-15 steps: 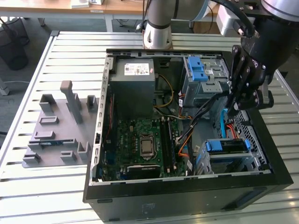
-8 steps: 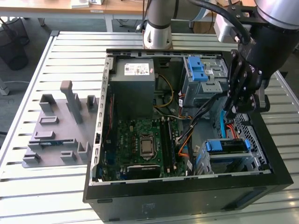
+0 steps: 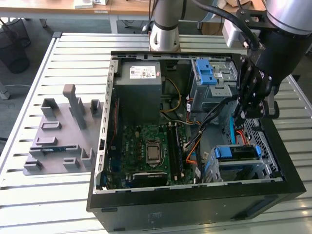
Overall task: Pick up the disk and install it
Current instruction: 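Insert the second disk wire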
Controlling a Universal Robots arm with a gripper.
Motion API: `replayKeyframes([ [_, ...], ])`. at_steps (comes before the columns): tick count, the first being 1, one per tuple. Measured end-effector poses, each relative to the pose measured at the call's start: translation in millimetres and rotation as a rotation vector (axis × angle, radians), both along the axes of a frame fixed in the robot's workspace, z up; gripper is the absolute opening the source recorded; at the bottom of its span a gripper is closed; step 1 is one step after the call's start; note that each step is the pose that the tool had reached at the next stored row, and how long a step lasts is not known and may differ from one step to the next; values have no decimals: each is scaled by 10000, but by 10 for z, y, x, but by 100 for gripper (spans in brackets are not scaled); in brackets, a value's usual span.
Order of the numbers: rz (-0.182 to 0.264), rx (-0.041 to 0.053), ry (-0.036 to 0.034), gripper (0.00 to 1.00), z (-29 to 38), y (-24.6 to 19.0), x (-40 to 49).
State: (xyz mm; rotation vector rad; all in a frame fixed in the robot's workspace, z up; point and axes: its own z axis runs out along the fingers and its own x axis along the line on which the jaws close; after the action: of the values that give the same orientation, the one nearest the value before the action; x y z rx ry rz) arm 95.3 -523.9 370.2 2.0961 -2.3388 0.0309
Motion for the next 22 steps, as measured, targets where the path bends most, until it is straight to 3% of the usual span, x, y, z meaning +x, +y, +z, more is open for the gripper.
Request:
replayKeyframes([
  [4, 0, 84, 0, 16, -11, -8, 1],
  [8, 1, 187, 0, 16, -43, -69, 1],
  [17, 0, 190, 0, 16, -59, -86, 1],
  [22, 0, 189, 0, 16, -100, -132, 1],
])
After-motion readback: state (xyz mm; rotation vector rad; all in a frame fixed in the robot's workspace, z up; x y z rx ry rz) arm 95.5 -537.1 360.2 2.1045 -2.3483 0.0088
